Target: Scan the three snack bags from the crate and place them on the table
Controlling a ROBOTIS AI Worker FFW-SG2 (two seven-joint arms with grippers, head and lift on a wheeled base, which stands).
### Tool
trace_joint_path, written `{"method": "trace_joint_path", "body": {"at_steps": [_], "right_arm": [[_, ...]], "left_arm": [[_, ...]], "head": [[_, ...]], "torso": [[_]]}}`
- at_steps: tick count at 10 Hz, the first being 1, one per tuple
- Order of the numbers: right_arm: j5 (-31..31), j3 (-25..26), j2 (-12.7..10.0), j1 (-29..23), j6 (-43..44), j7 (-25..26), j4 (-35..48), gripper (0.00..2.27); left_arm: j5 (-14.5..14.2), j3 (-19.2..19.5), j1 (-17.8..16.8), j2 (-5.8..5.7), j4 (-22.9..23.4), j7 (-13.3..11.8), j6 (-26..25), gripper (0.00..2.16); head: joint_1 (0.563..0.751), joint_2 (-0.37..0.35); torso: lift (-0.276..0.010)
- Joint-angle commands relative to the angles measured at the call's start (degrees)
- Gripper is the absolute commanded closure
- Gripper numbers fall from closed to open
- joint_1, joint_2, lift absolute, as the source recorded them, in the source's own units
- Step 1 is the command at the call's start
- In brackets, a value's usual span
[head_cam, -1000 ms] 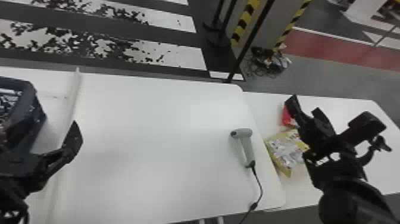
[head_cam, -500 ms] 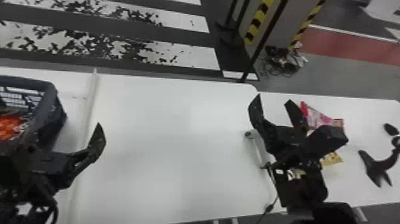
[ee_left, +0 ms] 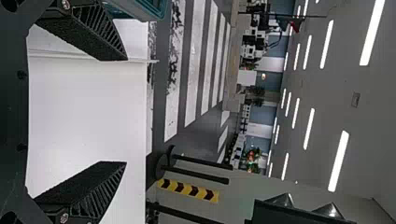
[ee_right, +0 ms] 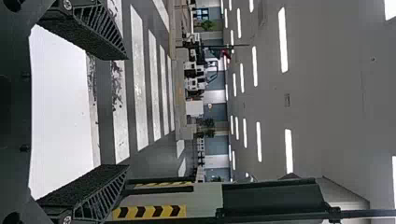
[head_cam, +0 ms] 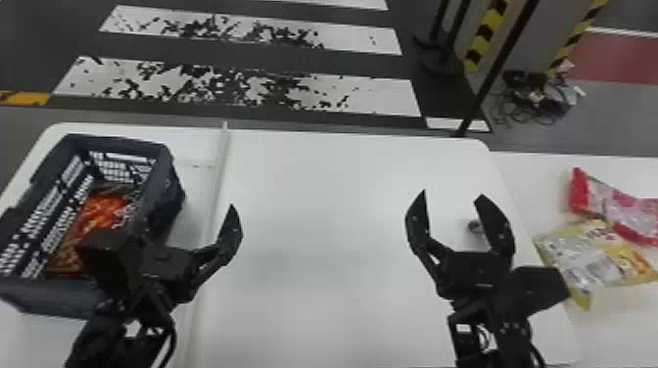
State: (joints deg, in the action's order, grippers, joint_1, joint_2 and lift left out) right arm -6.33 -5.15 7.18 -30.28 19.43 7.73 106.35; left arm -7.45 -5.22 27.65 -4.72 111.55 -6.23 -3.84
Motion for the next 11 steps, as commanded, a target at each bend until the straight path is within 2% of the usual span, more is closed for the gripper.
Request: {"method": "trace_joint_path", "body": {"at_steps": [1, 3, 4, 6, 8, 9, 10, 11], "right_arm": [[0.2, -1.4, -0.1, -0.1, 1.0, 0.1, -1.9, 0.06], [0.1, -1.9, -0.1, -0.4, 1.0, 0.2, -2.8, 0.07], [0.0, -2.1, 0.0, -0.6, 1.4, 0.2, -3.3, 0.07], [0.0, -2.2, 0.0, -0.7, 1.9, 0.2, -4.1, 0.07], [-0.1, -2.2, 0.2, -0.7, 2.4, 0.2, -5.2, 0.07], [-0.2, -2.1, 0.3, -0.7, 2.4, 0.2, -5.4, 0.07], [-0.2, -2.2, 0.3, -0.7, 2.4, 0.2, -5.5, 0.07], [-0.2, -2.2, 0.3, -0.8, 2.4, 0.2, -5.5, 0.07]], "left_arm": [[0.1, 0.3, -0.1, -0.11, -0.2, 0.0, 0.0, 0.08], [0.3, 2.4, -0.1, -0.73, 1.4, -1.0, -0.2, 0.08], [0.9, 5.0, -0.3, -1.17, 3.9, -2.4, -5.4, 0.08], [0.8, 11.5, -3.0, -3.63, 7.7, -6.6, -16.0, 0.09], [0.9, 15.6, -6.5, -6.35, 8.1, -8.7, -23.7, 0.09], [1.5, 17.5, -8.3, -7.06, 7.8, -10.3, -27.4, 0.09], [3.8, 19.5, -10.7, -7.32, 7.5, -12.9, -31.3, 0.09], [6.1, 20.2, -13.4, -8.2, 6.7, -14.9, -34.6, 0.09]], "head": [[0.695, -0.091], [0.695, -0.072], [0.695, -0.058], [0.695, -0.024], [0.695, 0.053], [0.695, 0.085], [0.695, 0.11], [0.695, 0.123]], "torso": [[-0.062], [-0.062], [-0.062], [-0.062], [-0.062], [-0.062], [-0.062], [-0.062]]}}
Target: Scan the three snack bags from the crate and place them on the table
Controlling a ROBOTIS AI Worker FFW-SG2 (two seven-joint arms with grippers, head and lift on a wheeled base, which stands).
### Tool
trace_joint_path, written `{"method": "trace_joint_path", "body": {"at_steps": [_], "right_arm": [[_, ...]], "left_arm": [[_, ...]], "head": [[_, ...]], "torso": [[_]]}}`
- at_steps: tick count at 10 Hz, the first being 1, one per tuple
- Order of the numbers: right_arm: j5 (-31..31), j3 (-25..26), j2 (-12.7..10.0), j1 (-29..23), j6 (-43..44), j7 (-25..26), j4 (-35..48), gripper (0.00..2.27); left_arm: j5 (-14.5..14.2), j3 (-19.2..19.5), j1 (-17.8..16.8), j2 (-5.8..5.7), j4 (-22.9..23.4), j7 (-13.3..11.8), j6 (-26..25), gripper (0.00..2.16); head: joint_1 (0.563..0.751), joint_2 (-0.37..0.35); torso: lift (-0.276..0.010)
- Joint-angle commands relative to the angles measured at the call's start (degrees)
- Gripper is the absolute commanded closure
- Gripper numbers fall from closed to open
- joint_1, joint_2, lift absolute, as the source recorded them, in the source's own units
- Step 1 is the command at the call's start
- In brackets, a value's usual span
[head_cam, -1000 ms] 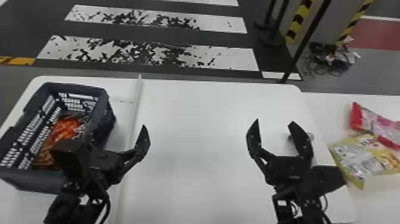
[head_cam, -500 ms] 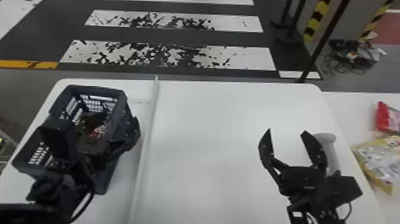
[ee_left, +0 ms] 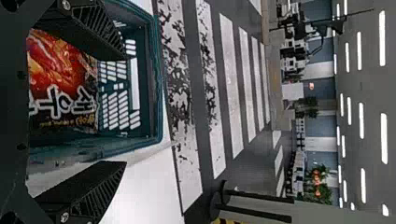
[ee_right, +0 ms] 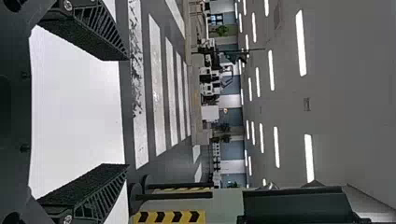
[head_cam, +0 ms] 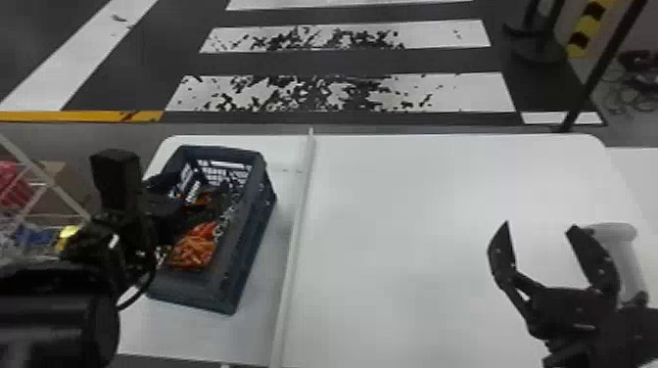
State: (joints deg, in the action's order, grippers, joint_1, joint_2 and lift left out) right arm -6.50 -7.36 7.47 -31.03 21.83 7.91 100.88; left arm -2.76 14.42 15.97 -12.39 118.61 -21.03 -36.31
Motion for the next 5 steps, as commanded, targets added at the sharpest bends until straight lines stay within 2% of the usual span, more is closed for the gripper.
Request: {"method": "trace_joint_path", "body": {"at_steps": [1, 2, 5], "right_arm": [[0.0, 0.0, 0.0, -0.2, 0.2, 0.0, -0.2, 0.07], [0.0, 0.0, 0.0, -0.5, 0.9, 0.0, -0.2, 0.07], [-0.1, 0.0, -0.1, -0.9, 1.9, 0.0, -0.2, 0.07]], "left_arm": [[2.0, 1.3, -4.0, -1.85, -1.7, -1.4, -5.7, 0.08], [3.3, 1.6, -6.1, -2.38, -3.1, -2.8, -7.2, 0.08], [8.0, 1.0, -11.2, -2.73, -9.9, -8.8, -10.6, 0.08]], "head": [[0.695, 0.145], [0.695, 0.168], [0.695, 0.199]], "torso": [[-0.062], [-0.062], [-0.062]]}}
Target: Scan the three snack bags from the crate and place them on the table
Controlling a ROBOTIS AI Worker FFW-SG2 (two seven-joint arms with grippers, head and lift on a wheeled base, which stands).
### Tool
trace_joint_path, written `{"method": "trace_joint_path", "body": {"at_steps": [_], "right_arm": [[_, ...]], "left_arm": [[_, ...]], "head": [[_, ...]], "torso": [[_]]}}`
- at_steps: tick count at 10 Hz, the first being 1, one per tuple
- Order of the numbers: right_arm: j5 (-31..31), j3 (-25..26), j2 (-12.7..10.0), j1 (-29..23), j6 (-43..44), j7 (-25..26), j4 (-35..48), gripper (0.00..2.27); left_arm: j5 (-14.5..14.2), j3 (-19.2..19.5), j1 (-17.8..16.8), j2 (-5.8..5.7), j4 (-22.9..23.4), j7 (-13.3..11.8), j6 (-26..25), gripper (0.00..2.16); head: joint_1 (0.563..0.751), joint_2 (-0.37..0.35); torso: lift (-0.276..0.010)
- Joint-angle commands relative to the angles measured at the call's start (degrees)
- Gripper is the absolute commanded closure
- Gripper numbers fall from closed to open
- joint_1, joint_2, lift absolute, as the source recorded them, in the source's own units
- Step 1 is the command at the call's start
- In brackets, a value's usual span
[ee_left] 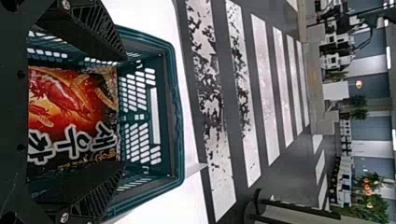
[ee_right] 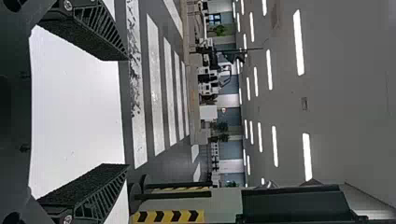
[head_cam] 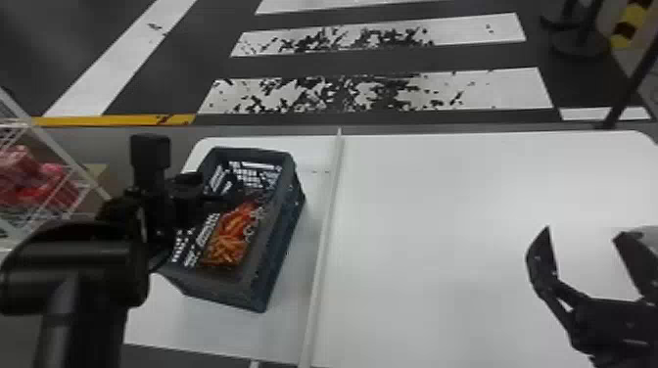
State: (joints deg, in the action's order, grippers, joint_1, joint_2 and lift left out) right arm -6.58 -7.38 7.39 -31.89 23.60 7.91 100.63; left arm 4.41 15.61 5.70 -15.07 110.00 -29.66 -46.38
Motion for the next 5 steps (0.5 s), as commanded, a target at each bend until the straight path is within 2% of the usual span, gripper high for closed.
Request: {"method": "trace_joint_path", "body": {"at_steps": [1, 2, 3, 5], "right_arm": [[0.0, 0.0, 0.0, -0.2, 0.2, 0.0, 0.0, 0.07], [0.0, 0.0, 0.0, -0.2, 0.3, 0.0, -0.1, 0.07], [0.0, 0.0, 0.0, -0.2, 0.2, 0.0, -0.1, 0.07], [0.0, -0.1, 0.1, 0.0, 0.2, 0.0, -0.3, 0.07]], "left_arm": [[2.2, -0.6, -2.3, -0.14, -3.8, -1.1, -1.2, 0.08], [3.8, -1.5, -3.7, -0.22, -6.6, -3.2, -1.4, 0.08], [4.8, -2.3, -4.3, -0.75, -8.5, -4.2, -1.4, 0.07], [8.2, -5.0, -6.3, -0.84, -12.3, -5.1, -1.4, 0.07]], "head": [[0.695, 0.203], [0.695, 0.206], [0.695, 0.206], [0.695, 0.202]], "torso": [[-0.062], [-0.062], [-0.062], [-0.062]]}}
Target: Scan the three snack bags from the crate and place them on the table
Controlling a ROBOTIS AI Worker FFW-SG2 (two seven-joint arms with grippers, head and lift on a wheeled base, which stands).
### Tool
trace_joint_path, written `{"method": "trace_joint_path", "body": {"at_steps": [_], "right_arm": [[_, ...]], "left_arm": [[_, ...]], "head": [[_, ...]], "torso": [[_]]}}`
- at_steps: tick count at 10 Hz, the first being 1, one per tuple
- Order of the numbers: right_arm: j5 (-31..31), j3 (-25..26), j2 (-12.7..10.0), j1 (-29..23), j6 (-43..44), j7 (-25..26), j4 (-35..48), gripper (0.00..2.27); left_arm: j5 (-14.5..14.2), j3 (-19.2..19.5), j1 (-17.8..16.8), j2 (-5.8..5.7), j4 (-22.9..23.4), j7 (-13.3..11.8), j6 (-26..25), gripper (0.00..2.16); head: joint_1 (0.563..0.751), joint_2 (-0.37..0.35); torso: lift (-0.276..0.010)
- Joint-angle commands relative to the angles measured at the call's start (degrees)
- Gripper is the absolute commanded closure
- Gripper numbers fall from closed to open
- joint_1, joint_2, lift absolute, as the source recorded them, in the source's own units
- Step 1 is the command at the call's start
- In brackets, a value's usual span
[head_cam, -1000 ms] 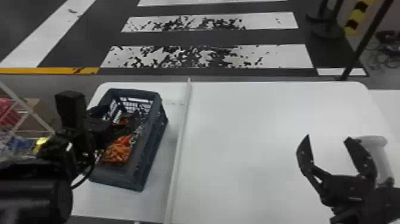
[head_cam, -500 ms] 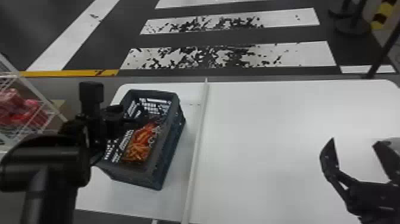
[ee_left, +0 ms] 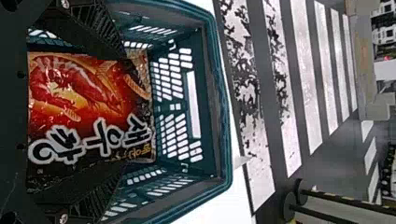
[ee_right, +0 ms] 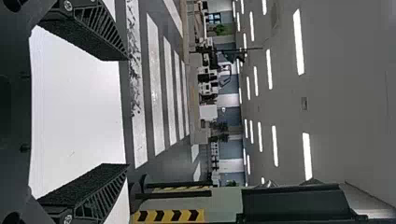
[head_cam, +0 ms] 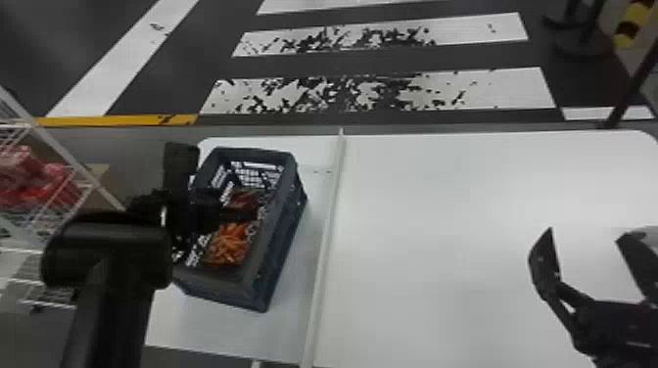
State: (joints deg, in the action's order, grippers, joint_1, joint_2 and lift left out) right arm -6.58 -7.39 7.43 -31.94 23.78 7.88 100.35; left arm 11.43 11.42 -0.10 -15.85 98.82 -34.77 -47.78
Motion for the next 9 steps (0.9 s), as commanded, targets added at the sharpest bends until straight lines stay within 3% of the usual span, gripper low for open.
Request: {"method": "trace_joint_path", "body": {"at_steps": [1, 4, 8, 9], "right_arm": [[-0.1, -0.2, 0.2, 0.7, -0.2, -0.1, -0.8, 0.07], [-0.9, -0.6, 1.0, 2.0, -1.1, -0.1, -1.3, 0.07], [-1.2, -0.9, 1.1, 3.4, -1.9, -0.3, -2.5, 0.07], [-1.3, -0.8, 1.2, 3.6, -1.9, -0.4, -2.8, 0.07]], "left_arm": [[1.8, -1.1, -0.9, -0.06, -2.8, -0.6, -0.9, 0.07], [3.3, -2.9, -3.7, -0.41, -8.2, -1.6, -5.8, 0.05], [4.3, -6.7, -9.1, -0.41, -18.0, -1.7, -5.4, 0.0], [5.4, -7.4, -10.8, -0.41, -20.2, -5.6, -5.1, 0.25]], "head": [[0.695, 0.2], [0.695, 0.21], [0.695, 0.203], [0.695, 0.2]], "torso": [[-0.062], [-0.062], [-0.062], [-0.062]]}}
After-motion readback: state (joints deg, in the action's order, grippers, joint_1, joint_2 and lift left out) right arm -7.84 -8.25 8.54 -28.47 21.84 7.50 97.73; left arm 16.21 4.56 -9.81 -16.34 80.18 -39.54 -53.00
